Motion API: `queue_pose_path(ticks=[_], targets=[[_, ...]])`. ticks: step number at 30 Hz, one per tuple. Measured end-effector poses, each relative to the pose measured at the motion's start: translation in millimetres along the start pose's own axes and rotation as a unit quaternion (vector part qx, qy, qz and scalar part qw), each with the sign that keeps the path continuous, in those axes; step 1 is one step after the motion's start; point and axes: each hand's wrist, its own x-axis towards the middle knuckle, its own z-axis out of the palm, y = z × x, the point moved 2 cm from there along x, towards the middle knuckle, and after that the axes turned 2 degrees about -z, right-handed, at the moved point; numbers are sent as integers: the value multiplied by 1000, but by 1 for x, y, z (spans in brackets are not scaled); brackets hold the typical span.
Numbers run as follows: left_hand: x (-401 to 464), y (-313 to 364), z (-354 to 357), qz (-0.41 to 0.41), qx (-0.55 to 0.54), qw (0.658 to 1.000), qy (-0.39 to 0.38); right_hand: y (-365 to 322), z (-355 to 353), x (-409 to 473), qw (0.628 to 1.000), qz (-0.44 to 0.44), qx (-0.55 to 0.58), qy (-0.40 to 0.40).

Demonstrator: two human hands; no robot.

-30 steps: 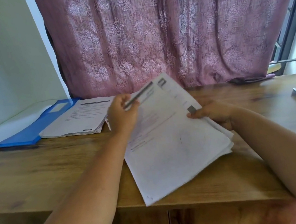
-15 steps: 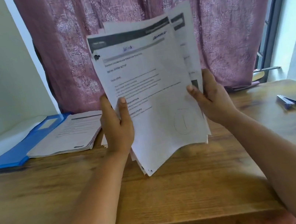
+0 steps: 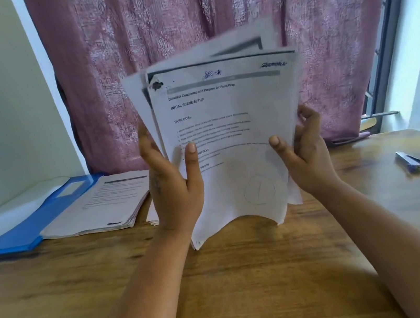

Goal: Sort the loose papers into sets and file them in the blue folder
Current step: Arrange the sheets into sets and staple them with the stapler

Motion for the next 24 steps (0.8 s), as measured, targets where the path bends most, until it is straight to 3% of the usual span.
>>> queue_pose_path(ticks=[6, 10, 12, 18, 24], targets=[[-7, -20, -2, -60, -1, 998, -37, 13, 5, -6, 992, 104, 47, 51], [-19, -33, 6, -139, -5, 984, -113, 21, 22, -21, 983, 178, 40, -20], [-25, -35, 9, -136, -2, 982, -134, 18, 27, -25, 986, 162, 8, -31], [-26, -24, 8, -88, -50, 992, -75, 12, 19, -16, 995, 33, -21, 87], [-27, -38, 3, -131, -29, 988, -72, 17, 5, -18, 990, 92, -55, 89]])
